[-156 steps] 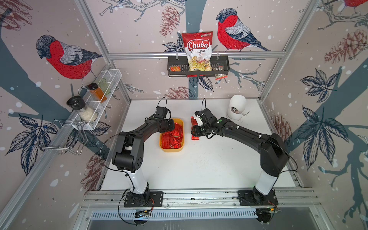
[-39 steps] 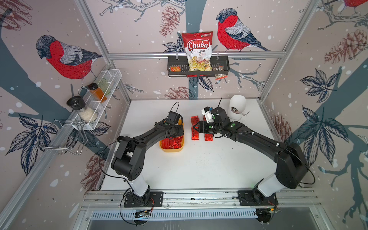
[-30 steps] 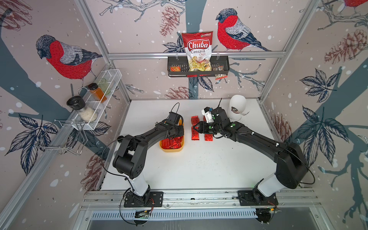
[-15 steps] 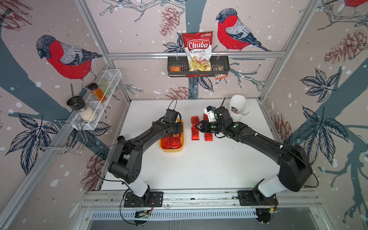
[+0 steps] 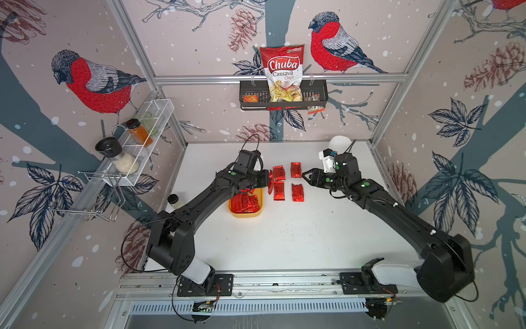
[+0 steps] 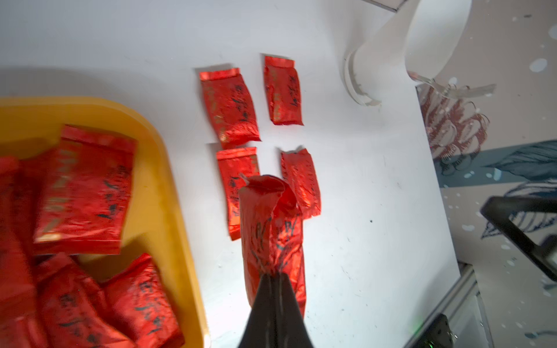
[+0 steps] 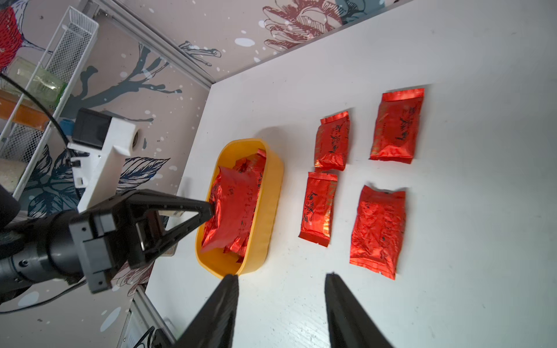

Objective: Take the tea bags out of the storage box
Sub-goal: Pick up the tea bag from the storage box.

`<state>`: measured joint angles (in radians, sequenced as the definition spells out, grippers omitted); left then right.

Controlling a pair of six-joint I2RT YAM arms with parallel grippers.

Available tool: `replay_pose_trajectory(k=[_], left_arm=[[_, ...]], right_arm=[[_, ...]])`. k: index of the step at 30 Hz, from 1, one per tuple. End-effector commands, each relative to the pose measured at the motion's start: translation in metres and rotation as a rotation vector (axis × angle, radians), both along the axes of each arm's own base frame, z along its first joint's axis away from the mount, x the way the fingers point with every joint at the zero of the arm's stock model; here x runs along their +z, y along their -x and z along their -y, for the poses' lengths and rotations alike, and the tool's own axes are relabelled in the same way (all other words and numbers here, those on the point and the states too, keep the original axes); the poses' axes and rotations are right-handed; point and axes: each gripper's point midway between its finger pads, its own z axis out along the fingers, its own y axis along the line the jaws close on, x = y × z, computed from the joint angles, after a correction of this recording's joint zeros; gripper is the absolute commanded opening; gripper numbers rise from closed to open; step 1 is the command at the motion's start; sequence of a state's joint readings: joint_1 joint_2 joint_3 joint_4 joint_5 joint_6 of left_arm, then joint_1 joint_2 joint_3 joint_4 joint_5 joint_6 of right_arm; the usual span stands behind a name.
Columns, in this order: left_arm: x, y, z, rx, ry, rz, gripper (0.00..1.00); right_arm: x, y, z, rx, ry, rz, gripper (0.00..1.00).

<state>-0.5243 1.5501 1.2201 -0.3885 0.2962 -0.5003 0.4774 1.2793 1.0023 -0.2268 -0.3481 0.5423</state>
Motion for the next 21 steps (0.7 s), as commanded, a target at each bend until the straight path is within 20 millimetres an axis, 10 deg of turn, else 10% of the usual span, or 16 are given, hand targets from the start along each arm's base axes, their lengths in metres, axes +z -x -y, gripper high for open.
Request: replay_pose_trajectory(k=[1,6,21], left_arm=[[0.001,0.012,0.031,-0.048,0.084,-0.018,0.0],[-0.006,0.006,0.069,-0.074,0.149,-0.022,0.0],[-0.018,-0.105,0.189,-0.105,0.371,-0.01,0.0]], right_arm=[[-0.004,0.01,0.014,-0.011,0.03,0.002,0.51],[-0.003,0.017,0.03,-0.055,0.054,0.014,0.51],[0.045,0.03,0.071,-0.186,0.032,0.129,0.52]])
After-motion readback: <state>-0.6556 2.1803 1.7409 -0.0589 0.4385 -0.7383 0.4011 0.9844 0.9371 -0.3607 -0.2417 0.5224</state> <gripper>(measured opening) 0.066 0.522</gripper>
